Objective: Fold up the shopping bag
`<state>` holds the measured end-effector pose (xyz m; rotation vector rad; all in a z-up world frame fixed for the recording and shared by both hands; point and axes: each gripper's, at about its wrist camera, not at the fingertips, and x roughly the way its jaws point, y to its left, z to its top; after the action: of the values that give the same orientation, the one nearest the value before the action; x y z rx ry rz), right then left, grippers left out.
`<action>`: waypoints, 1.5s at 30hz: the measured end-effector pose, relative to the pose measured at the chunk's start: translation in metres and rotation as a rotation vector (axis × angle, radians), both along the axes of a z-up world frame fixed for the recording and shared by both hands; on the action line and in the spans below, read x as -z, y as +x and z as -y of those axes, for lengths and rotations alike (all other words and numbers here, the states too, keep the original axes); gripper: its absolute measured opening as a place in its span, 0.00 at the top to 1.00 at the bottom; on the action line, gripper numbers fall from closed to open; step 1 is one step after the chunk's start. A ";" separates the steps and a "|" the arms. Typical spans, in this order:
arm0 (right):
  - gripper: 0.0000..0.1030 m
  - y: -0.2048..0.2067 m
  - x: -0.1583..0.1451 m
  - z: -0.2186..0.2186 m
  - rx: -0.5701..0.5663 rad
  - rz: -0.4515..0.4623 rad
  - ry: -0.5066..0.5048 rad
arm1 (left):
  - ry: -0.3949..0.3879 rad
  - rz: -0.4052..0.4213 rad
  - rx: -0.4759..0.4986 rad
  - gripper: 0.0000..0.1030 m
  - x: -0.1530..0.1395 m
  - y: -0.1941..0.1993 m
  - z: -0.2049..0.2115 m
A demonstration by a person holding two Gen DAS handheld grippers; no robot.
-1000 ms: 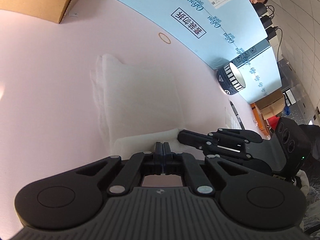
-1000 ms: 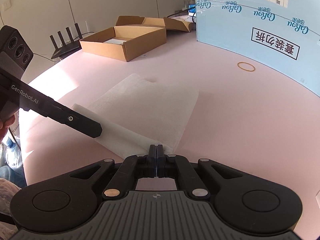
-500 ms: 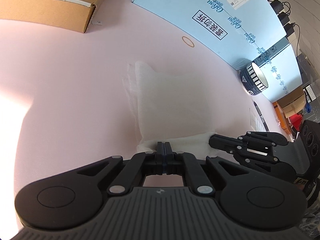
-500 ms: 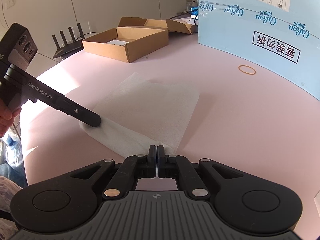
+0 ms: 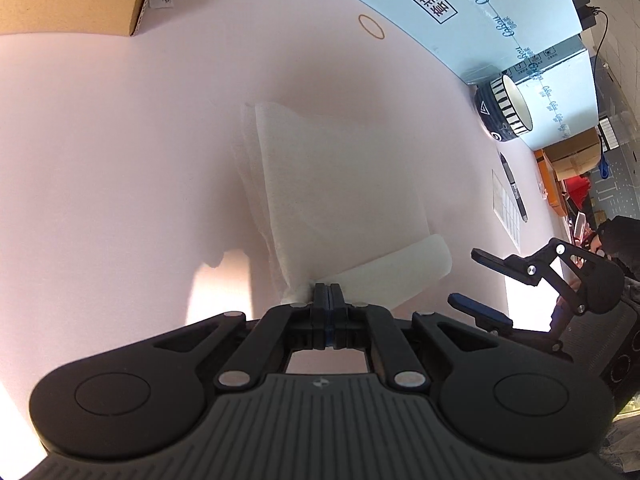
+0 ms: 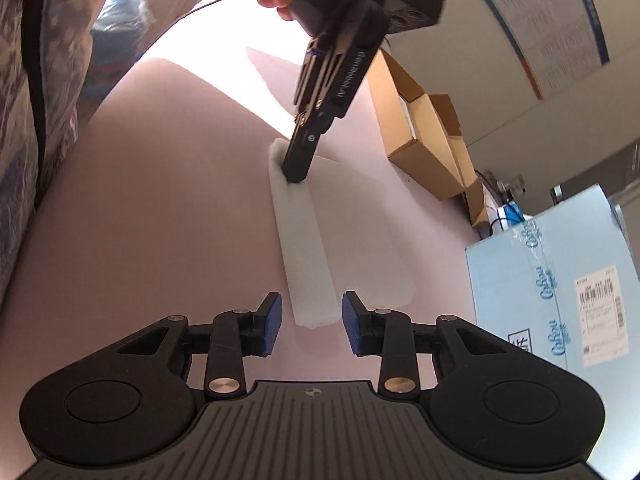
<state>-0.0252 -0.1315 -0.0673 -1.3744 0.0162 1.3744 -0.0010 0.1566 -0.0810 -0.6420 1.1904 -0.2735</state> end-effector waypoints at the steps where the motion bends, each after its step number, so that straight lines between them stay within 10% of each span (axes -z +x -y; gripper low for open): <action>1: 0.72 0.000 0.003 0.000 -0.024 0.020 -0.009 | -0.004 -0.008 0.008 0.98 0.000 0.002 0.000; 13: 0.91 0.010 0.021 -0.013 -0.161 0.104 -0.064 | -0.072 -0.063 0.034 0.98 0.007 0.009 -0.010; 18: 0.94 0.022 0.015 -0.022 -0.086 -0.019 -0.064 | -0.049 -0.034 0.041 0.98 0.005 0.006 -0.005; 24: 0.96 0.056 -0.013 -0.041 0.090 -0.323 -0.095 | 0.209 0.211 0.182 0.86 -0.034 -0.020 0.037; 30: 0.96 0.071 -0.023 -0.048 0.127 -0.468 -0.156 | 0.558 0.511 0.602 0.67 -0.070 -0.050 0.105; 33: 0.96 0.065 -0.022 -0.049 0.138 -0.500 -0.164 | 0.715 0.517 0.768 0.59 -0.055 -0.050 0.125; 42: 0.96 0.067 -0.022 -0.045 0.167 -0.525 -0.139 | 0.746 0.450 0.820 0.60 -0.039 -0.028 0.122; 45: 0.96 0.067 -0.020 -0.045 0.177 -0.538 -0.128 | 0.747 0.410 0.821 0.78 -0.034 -0.023 0.119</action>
<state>0.0421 -0.0861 -0.0475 -1.0403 0.5768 1.5721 -0.0241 0.0371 -0.0469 0.5635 0.9985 -0.5723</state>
